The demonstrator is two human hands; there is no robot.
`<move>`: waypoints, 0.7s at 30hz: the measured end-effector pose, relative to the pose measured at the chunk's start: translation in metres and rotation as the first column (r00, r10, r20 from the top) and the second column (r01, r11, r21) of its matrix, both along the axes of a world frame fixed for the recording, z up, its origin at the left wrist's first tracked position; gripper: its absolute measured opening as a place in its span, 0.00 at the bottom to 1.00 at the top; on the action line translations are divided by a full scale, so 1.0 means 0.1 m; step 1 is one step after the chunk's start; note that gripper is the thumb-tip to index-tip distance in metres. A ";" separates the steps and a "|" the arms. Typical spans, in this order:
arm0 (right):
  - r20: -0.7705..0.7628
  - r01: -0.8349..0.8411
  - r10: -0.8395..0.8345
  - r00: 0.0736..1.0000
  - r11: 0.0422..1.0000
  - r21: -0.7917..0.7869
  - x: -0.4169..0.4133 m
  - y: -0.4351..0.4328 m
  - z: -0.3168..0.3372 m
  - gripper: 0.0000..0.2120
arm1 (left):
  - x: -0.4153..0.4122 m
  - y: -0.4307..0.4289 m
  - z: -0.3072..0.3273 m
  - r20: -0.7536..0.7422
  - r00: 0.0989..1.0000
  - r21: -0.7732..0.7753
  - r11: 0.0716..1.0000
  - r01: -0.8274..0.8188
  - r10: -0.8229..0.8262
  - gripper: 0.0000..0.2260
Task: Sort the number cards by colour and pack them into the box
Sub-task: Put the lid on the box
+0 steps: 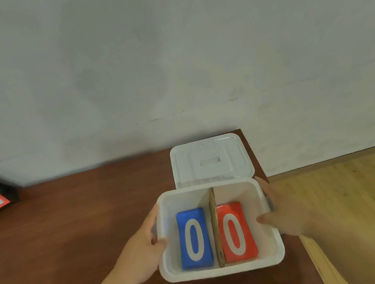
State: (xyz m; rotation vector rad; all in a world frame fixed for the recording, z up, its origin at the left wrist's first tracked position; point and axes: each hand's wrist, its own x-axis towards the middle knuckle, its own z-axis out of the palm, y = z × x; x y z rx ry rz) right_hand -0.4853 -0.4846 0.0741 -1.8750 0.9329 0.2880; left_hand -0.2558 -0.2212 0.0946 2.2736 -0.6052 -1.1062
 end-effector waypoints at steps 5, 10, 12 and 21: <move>0.109 0.044 -0.048 0.993 0.998 0.038 0.00 0.05 -0.06 0.37 | 0.06 0.02 0.03 0.138 0.988 0.081 0.995 0.056 -0.066 0.34; 0.088 0.175 -0.176 0.980 0.984 0.024 0.16 -0.08 -0.13 0.35 | 0.30 -0.17 0.10 0.307 0.949 0.115 0.993 0.035 -0.069 0.23; 0.102 0.288 -0.287 0.953 0.958 0.006 0.30 -0.20 -0.14 0.30 | 0.47 -0.35 0.03 0.294 0.956 0.050 0.998 -0.036 0.020 0.23; 0.033 0.426 -0.426 0.904 0.905 0.011 1.09 -0.84 -0.31 0.31 | 1.07 -1.40 -0.55 -0.063 0.993 0.039 0.995 -0.094 0.096 0.35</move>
